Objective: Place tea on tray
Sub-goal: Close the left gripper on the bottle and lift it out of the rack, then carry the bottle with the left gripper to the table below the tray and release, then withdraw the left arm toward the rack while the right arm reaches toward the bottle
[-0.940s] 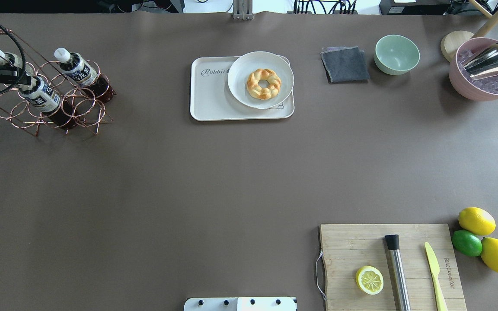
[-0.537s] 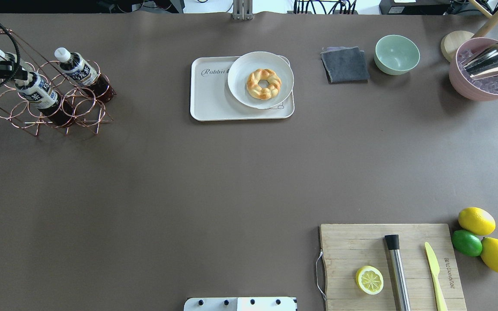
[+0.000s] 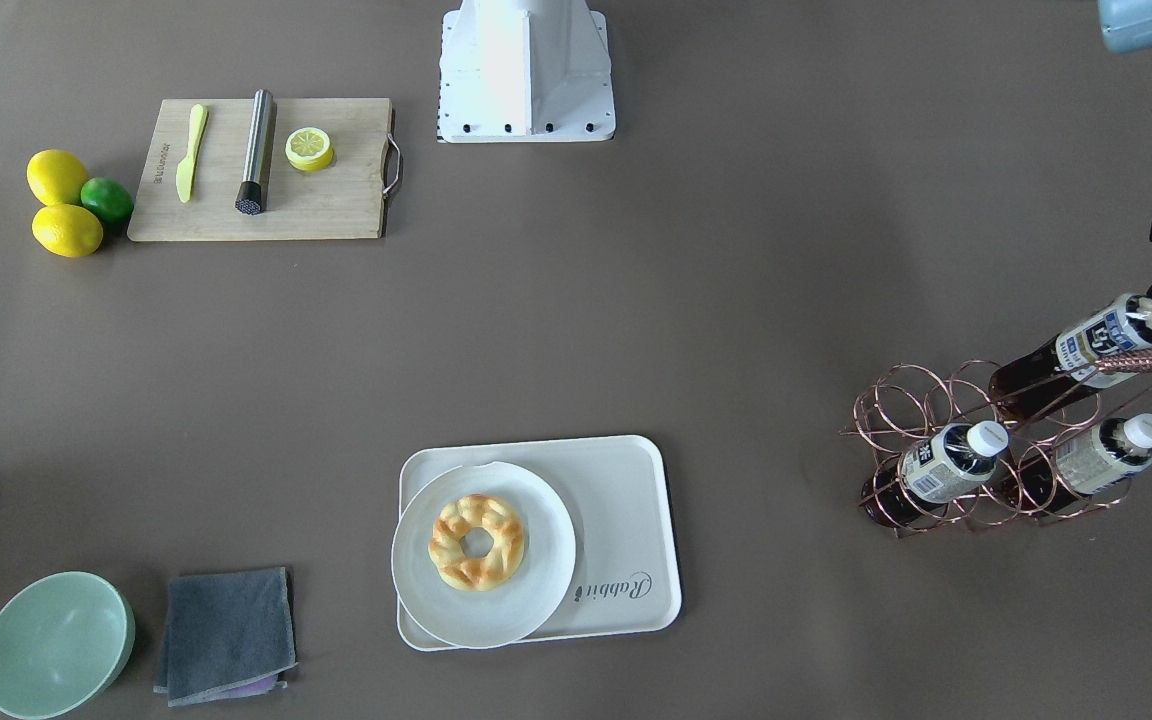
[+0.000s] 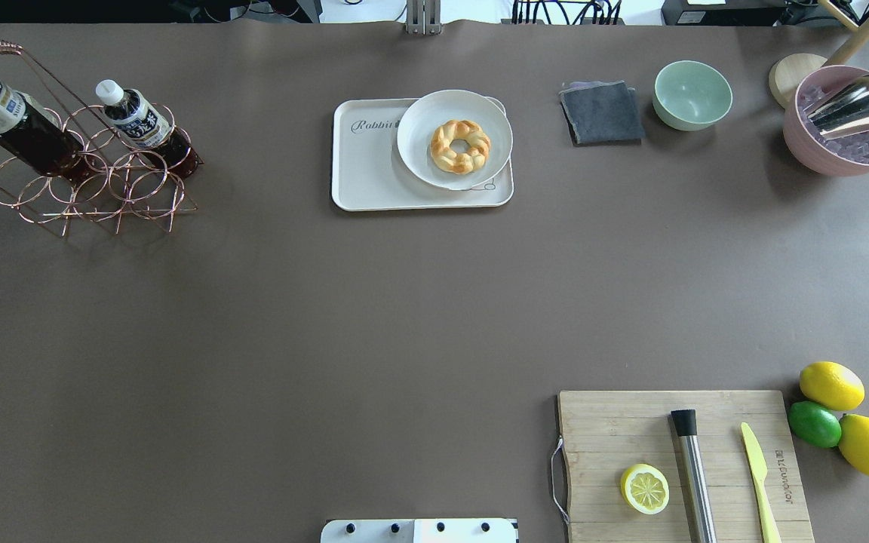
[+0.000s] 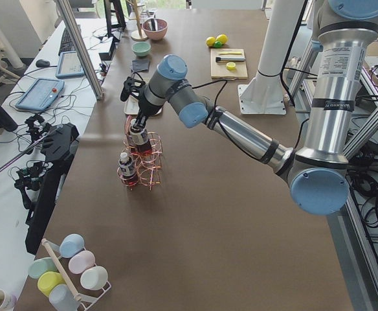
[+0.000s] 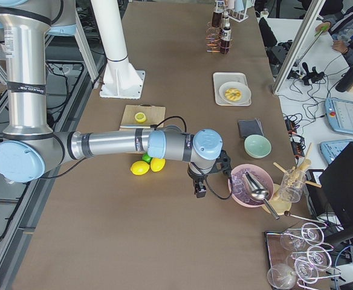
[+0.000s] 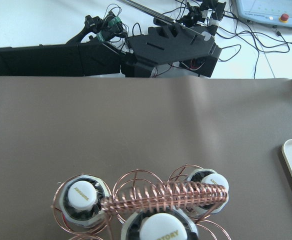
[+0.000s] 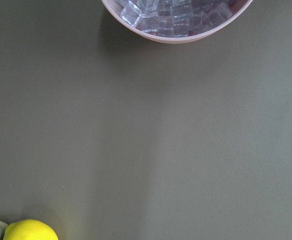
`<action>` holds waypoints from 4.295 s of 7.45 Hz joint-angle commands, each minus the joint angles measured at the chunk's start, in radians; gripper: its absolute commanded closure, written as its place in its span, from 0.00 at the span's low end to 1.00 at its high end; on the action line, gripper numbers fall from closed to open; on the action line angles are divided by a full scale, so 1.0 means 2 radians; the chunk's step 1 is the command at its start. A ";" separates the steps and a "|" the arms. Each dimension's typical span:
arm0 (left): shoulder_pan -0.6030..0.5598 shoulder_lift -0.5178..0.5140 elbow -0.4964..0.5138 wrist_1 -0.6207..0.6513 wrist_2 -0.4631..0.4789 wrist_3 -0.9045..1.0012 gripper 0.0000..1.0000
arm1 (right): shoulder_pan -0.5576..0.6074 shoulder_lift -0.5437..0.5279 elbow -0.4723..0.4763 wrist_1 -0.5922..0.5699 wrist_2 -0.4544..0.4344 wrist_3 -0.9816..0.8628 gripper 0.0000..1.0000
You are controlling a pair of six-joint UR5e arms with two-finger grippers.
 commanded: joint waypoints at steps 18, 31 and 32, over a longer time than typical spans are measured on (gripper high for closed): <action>0.483 -0.381 0.040 0.363 0.357 -0.304 1.00 | -0.021 0.005 0.021 0.026 0.016 0.044 0.00; 0.300 -0.254 -0.087 0.353 0.193 -0.138 0.13 | -0.260 0.197 0.199 0.040 -0.045 0.638 0.01; 0.273 -0.216 -0.085 0.313 0.171 -0.108 0.13 | -0.331 0.261 0.196 0.035 -0.103 0.728 0.02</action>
